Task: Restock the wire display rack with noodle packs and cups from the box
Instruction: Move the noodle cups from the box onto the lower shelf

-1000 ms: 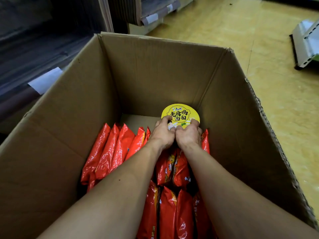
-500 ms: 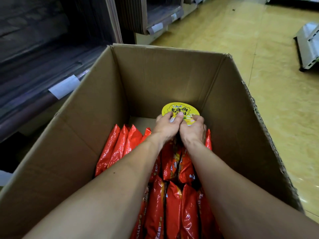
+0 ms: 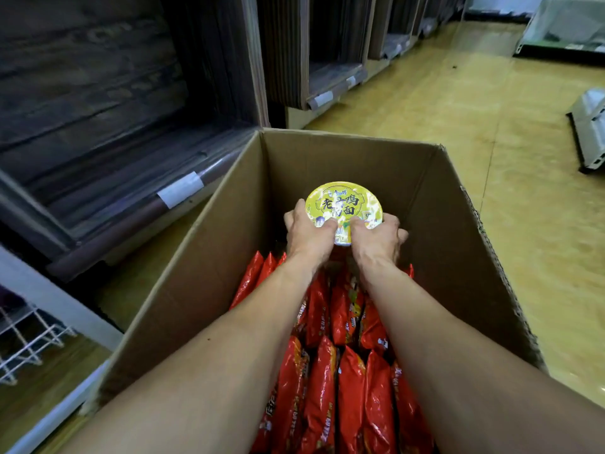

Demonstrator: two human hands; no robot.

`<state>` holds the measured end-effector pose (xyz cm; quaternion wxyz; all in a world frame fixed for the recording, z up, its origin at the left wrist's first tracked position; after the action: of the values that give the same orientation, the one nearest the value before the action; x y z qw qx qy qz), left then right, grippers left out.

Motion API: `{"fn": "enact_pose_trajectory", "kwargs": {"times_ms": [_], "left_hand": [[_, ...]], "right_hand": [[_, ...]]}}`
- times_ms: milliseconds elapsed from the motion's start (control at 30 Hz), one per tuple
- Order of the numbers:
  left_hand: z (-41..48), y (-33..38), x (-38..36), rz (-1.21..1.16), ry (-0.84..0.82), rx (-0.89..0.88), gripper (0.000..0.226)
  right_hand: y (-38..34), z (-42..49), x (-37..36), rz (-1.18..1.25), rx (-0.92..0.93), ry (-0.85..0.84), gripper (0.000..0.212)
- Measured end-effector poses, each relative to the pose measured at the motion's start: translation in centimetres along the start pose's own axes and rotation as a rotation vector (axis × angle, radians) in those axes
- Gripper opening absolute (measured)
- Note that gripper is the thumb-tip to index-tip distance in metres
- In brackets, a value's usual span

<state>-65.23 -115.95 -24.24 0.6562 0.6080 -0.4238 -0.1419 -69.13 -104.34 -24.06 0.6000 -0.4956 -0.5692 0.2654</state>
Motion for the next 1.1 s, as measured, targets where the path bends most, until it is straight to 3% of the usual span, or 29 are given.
{"fn": "enact_pose_trajectory", "kwargs": {"times_ms": [433,767,900,1100], "left_hand": [[-2.3,1.6,8.1,-0.15,0.147,0.049,0.058],[-3.5,4.8,12.0,-0.282,0.156,-0.023,0.054],[-3.9,5.4,13.1,-0.361,0.194,-0.033,0.064],[-4.8,7.7,14.9,-0.353,0.171,-0.157,0.06]], "right_hand": [[-5.1,-5.8,-0.5,0.081,0.17,-0.087,0.041],[-8.0,-7.7,1.1,0.191,0.239,-0.132,0.054],[-9.2,-8.5,1.3,0.215,0.236,-0.154,0.053],[-10.8,-10.6,0.5,0.246,0.246,-0.172,0.06]]}}
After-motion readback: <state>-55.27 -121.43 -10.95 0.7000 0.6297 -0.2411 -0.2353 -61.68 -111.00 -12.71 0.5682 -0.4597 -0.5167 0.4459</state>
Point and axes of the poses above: each hand's wrist, its own z-axis towards the middle knuckle, its own x-axis out of the back of the hand, y = z × x, the point moved 3 cm from there along z, towards the middle knuckle, and after that the axes turned 7 degrees about y, right-handed, at the moved point
